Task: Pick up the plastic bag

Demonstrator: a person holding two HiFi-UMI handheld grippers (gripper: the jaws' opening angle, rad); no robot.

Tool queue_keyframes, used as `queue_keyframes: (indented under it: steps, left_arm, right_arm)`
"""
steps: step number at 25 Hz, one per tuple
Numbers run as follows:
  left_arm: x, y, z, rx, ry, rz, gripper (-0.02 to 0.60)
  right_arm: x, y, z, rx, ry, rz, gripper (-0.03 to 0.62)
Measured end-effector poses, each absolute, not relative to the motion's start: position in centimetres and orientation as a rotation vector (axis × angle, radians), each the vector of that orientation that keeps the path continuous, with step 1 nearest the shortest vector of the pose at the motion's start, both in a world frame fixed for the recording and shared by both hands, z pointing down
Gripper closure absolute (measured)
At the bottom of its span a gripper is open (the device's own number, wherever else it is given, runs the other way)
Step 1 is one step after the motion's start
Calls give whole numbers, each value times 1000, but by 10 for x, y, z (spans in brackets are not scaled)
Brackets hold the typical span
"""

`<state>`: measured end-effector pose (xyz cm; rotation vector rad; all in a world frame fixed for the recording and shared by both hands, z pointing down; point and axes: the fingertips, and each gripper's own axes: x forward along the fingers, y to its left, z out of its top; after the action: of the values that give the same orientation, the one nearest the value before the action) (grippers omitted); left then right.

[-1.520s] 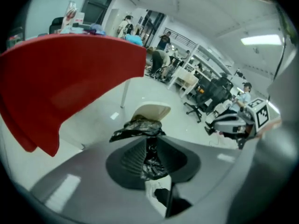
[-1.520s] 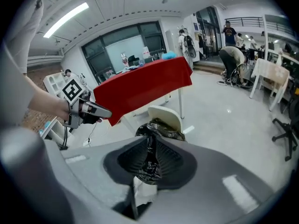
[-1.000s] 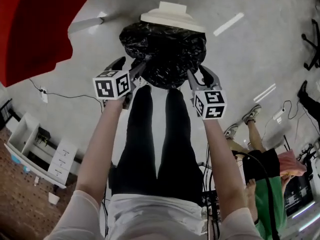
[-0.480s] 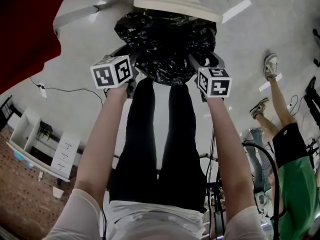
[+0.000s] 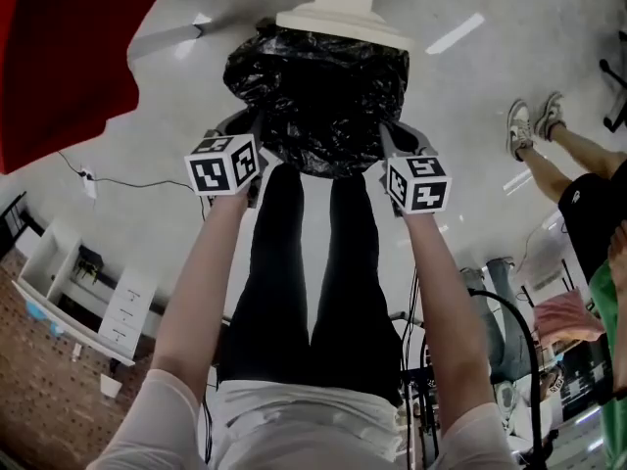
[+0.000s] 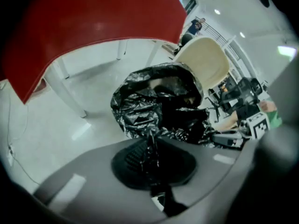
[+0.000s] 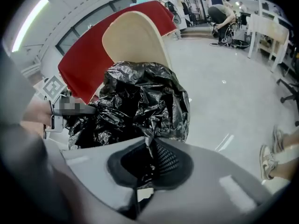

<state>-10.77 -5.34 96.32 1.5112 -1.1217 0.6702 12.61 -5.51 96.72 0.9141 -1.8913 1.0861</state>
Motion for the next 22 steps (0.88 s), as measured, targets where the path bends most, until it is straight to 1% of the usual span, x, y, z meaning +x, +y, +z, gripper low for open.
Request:
queue_keyframes:
  steps: [10,22]
  left_arm:
    - [-113,-51,881,1621,-1125,722,572]
    - [-124,-26,729,1777,-1123,732,572]
  right_arm:
    - [136,-63,886,978,-1930,1060,591]
    - [137,-42,747,1090,-1956,1037,591]
